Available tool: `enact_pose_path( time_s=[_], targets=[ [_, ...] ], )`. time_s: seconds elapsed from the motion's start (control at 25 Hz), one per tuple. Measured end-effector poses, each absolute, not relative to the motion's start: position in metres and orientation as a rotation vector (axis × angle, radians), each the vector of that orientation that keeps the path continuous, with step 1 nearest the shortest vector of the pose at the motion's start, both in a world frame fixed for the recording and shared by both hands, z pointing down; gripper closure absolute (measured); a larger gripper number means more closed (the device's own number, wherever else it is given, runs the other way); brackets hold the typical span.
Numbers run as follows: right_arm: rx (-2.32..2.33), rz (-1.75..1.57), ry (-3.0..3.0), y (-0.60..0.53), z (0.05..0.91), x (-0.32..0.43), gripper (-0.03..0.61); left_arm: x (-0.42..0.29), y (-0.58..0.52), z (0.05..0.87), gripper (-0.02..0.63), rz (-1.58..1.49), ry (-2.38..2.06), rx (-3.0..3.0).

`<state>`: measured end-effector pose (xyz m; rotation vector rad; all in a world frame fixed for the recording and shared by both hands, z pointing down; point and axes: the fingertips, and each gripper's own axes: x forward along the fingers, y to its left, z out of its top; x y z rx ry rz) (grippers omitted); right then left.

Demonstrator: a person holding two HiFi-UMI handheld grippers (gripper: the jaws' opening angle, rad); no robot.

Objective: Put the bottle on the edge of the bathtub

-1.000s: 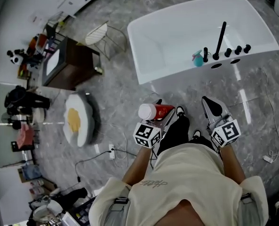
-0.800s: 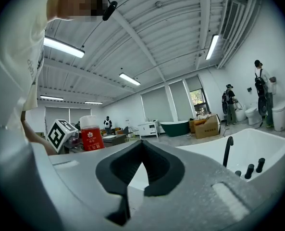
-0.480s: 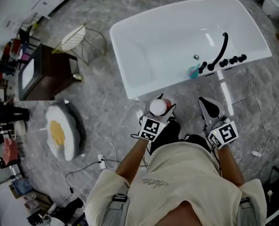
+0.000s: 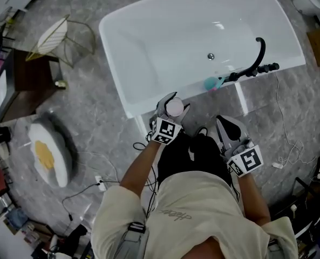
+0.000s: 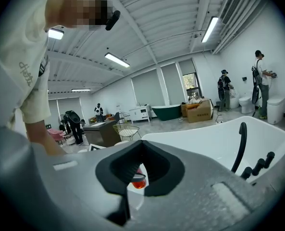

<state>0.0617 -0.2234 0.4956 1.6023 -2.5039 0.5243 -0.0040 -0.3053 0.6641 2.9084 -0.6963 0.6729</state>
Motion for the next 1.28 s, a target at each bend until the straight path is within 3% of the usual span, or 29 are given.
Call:
enact_pose_path(
  time_s=[0.4,0.72,1.16,1.28],
  targets=[
    [1.565,0.668,-2.378,-0.225,0.543,0.074,0.577,0.014,-0.344,0.77,0.313,0.789,-0.735,2.837],
    [1.64,0.798,-2.349,-0.224,0.555,0.087,0.577,0.031,-0.348,0.771,0.31,0.794,-0.683,2.88],
    [1.571,0.621,-2.363,-0.229,0.544,0.071,0.577,0.019,-0.347,0.779,0.299,0.802,-0.74,2.811],
    [1.57,0.605,-2.386,-0.231,0.539,0.067,0.577,0.017,-0.346,0.777,0.26,0.822,-0.771,2.793]
  ],
)
